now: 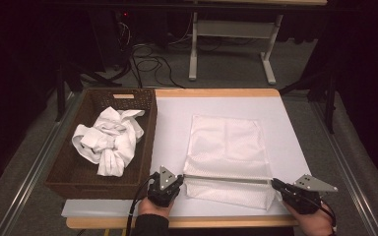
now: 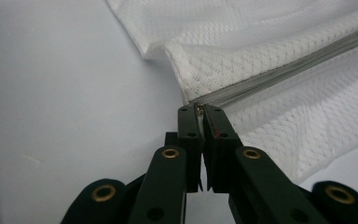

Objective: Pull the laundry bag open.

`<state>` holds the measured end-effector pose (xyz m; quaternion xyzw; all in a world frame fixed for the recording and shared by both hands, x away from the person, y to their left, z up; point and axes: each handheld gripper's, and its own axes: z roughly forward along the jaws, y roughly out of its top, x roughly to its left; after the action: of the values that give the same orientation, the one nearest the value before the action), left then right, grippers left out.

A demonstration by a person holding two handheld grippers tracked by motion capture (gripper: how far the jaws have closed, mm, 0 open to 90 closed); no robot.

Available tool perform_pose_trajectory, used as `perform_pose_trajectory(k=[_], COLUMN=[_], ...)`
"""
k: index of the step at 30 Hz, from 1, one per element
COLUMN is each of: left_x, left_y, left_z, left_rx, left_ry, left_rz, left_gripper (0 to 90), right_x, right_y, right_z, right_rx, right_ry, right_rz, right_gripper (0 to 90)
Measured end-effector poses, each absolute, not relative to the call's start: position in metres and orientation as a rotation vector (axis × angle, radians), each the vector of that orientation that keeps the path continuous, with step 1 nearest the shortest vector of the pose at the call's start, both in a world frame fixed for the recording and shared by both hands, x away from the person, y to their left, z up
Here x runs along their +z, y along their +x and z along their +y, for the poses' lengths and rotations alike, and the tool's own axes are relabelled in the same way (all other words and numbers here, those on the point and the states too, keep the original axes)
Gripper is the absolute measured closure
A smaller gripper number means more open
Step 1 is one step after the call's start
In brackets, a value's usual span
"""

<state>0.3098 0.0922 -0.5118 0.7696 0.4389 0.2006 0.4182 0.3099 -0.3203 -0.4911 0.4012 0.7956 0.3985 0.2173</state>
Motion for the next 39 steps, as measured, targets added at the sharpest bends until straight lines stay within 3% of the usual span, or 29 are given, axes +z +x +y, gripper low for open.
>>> perform_pose_trajectory(k=[7, 11, 15, 20, 23, 32, 35, 39], left_x=[-0.515, -0.512, -0.508, -0.505, -0.504, -0.504, -0.504, -0.505], left_y=[0.313, 0.312, 0.308, 0.305, 0.305, 0.305, 0.306, 0.305], left_z=[0.095, 0.093, 0.089, 0.086, 0.086, 0.088, 0.087, 0.085], left_rx=[0.471, 0.470, 0.516, 0.521, 0.506, 0.486, 0.482, 0.479], left_ry=[1.924, 1.901, 1.890, 1.877, 1.877, 1.865, 1.865, 1.878], left_rz=[1.077, 1.053, 1.006, 0.964, 0.949, 0.952, 0.952, 0.946], left_gripper=[83.1, 63.0, 53.8, 46.4, 45.2, 44.8, 44.8, 44.8], right_x=[-0.492, -0.484, -0.479, -0.479, -0.490, -0.509, -0.511, -0.511], right_y=[0.309, 0.306, 0.309, 0.346, 0.387, 0.441, 0.444, 0.441], right_z=[-0.318, -0.316, -0.316, -0.314, -0.312, -0.306, -0.304, -0.298], right_rx=[1.120, 1.184, 1.191, 1.100, 1.009, 0.898, 0.895, 0.890], right_ry=[1.093, 1.095, 1.101, 1.165, 1.248, 1.368, 1.365, 1.320], right_rz=[2.214, 2.169, 2.120, 2.109, 2.118, 2.155, 2.148, 2.176], right_gripper=[80.8, 66.5, 62.1, 61.0, 60.7, 57.8, 60.1, 89.9])
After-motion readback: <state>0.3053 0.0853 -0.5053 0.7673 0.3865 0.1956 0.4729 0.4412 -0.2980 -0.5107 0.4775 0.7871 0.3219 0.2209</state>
